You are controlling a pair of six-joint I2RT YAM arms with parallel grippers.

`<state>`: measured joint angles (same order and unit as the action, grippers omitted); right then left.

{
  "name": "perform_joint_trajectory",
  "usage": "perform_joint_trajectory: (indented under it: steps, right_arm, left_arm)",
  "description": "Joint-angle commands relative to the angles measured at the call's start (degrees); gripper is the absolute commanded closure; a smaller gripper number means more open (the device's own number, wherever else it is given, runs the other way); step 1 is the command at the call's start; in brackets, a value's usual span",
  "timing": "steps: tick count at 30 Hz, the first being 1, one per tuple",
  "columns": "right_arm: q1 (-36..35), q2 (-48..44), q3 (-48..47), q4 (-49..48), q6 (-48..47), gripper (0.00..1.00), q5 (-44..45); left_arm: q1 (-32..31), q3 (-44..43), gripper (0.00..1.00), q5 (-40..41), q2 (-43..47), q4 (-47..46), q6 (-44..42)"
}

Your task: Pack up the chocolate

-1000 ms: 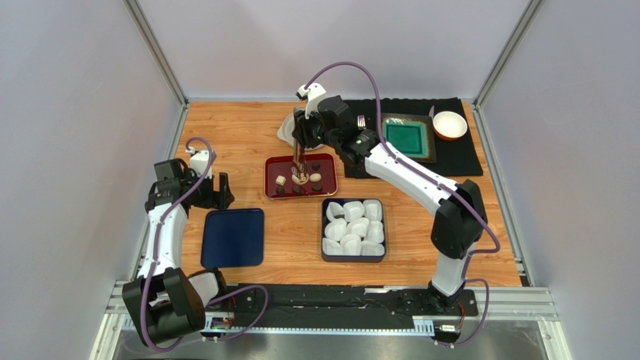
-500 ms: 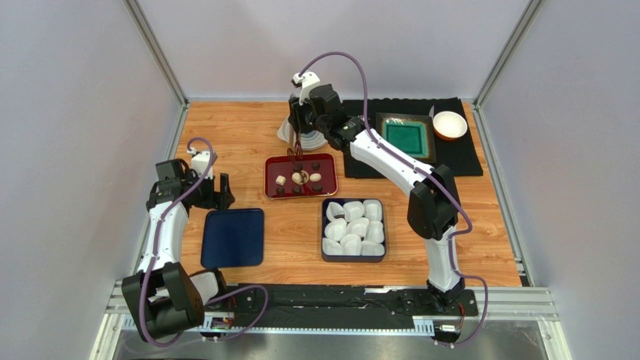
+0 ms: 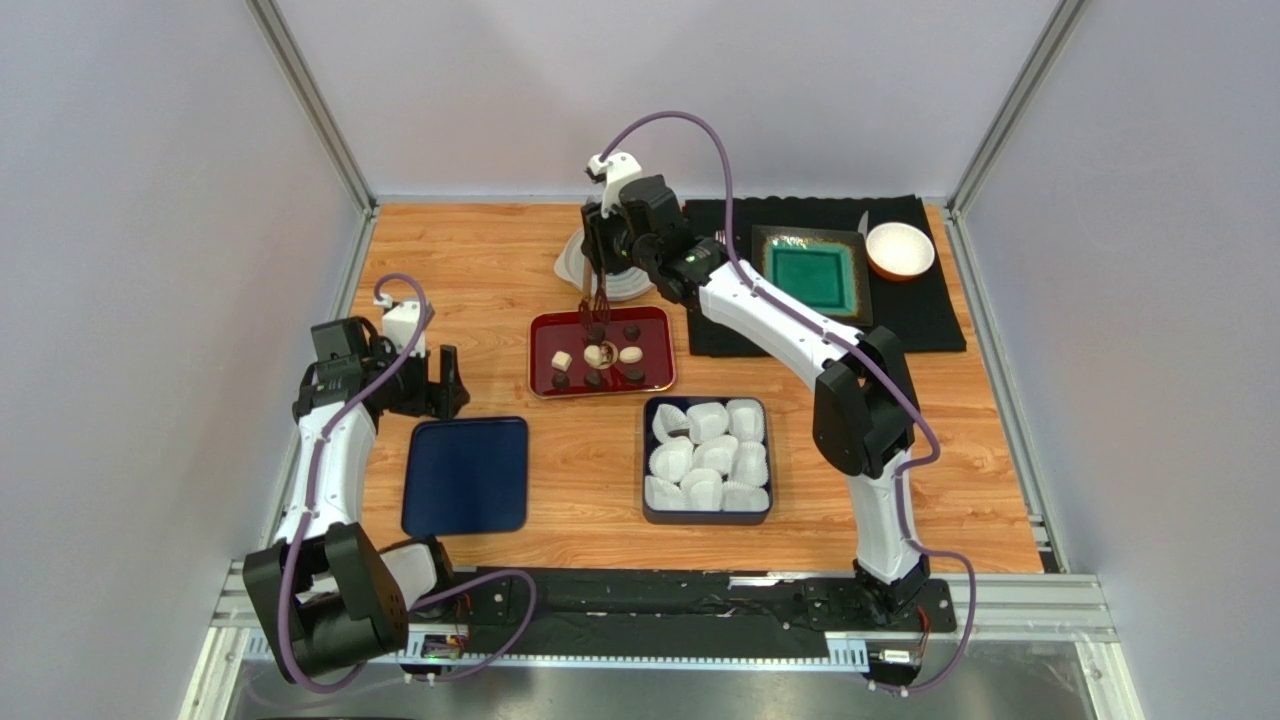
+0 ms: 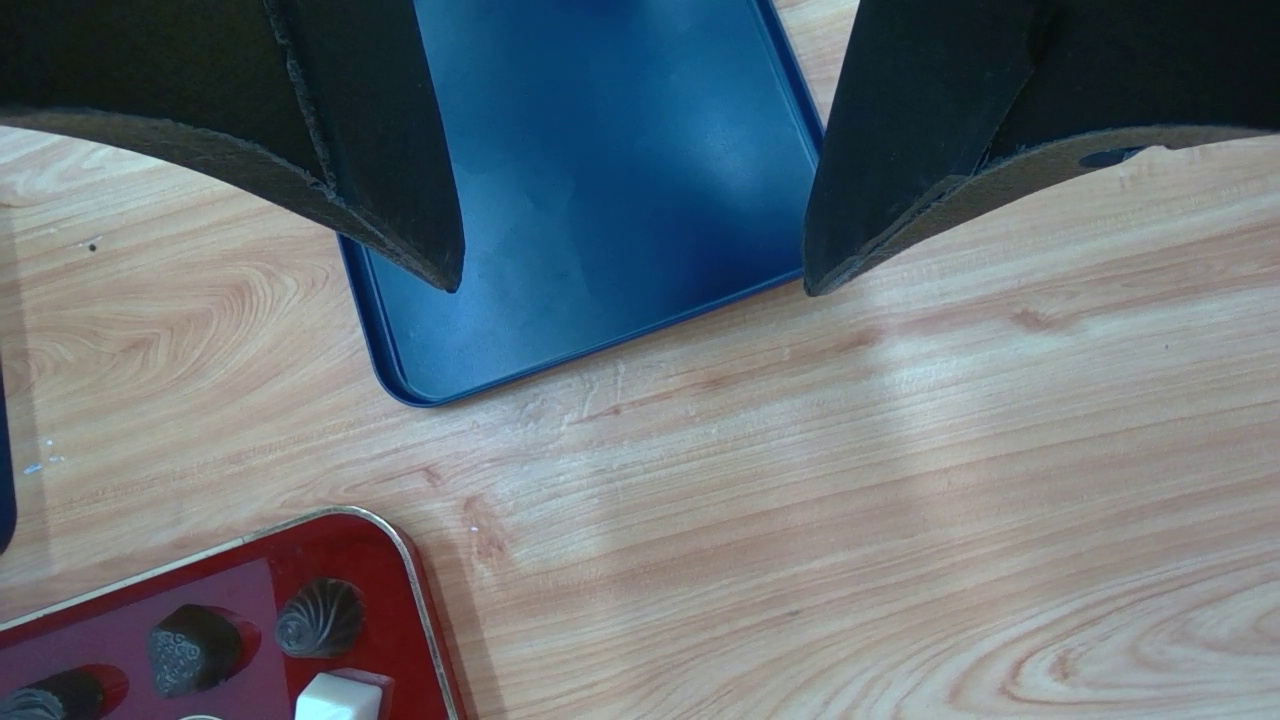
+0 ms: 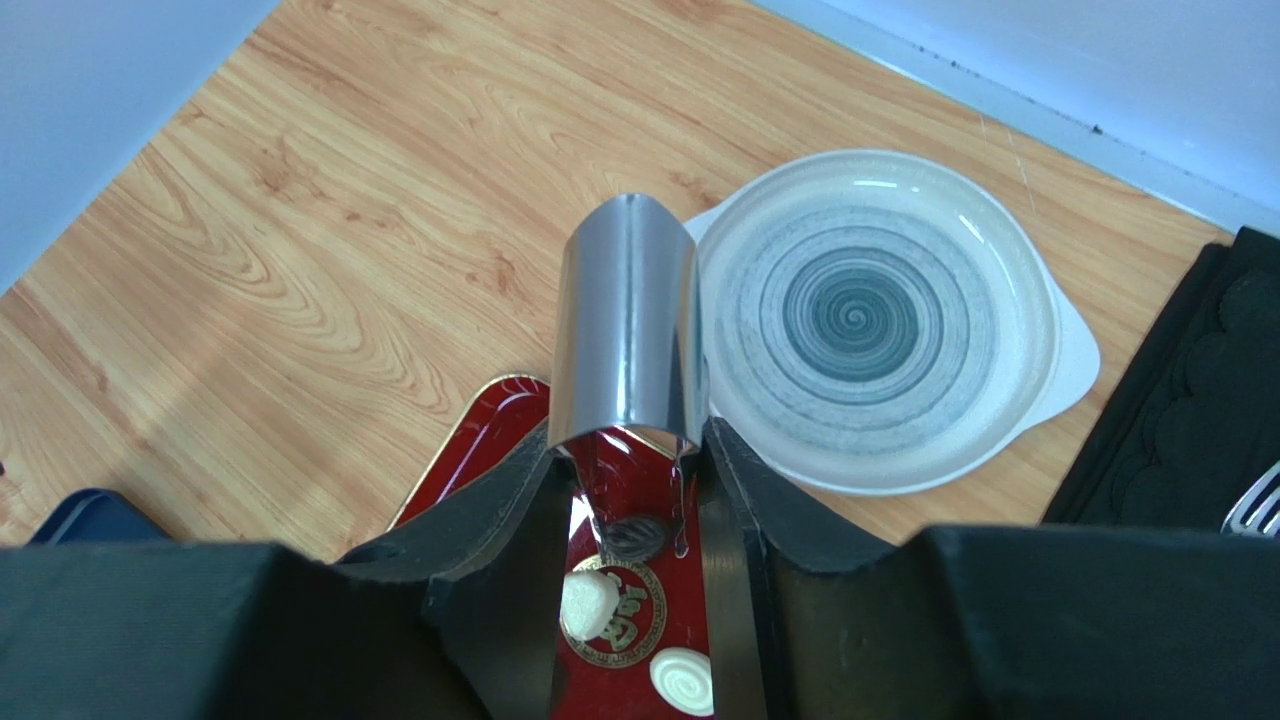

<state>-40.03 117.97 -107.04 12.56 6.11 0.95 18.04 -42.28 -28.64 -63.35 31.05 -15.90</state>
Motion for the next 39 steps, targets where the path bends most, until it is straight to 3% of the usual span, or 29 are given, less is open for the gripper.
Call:
perform_joint_trajectory:
  steps: [1,19,26,39]
  right_arm:
    - [0.2,-1.5,1.5,-3.1,1.2,0.63,0.0]
    - [0.1,-2.3,4.9,-3.2,1.5,0.63,-2.0]
    - [0.2,-5.0,5.0,-3.4,0.0,0.83,-2.0]
    - [0.1,-16.8,7.5,0.2,-3.9,0.92,-1.0]
  left_arm:
    - [0.6,-0.8,0.09,-1.3,0.1,-0.6,-1.1]
    - [0.6,-0.9,0.09,-1.2,0.4,-0.6,-1.3]
    - [0.6,-0.1,0.09,-1.0,0.9,-0.8,-1.3]
    - [0.6,-0.5,0.09,0.5,2.7,0.5,-1.9]
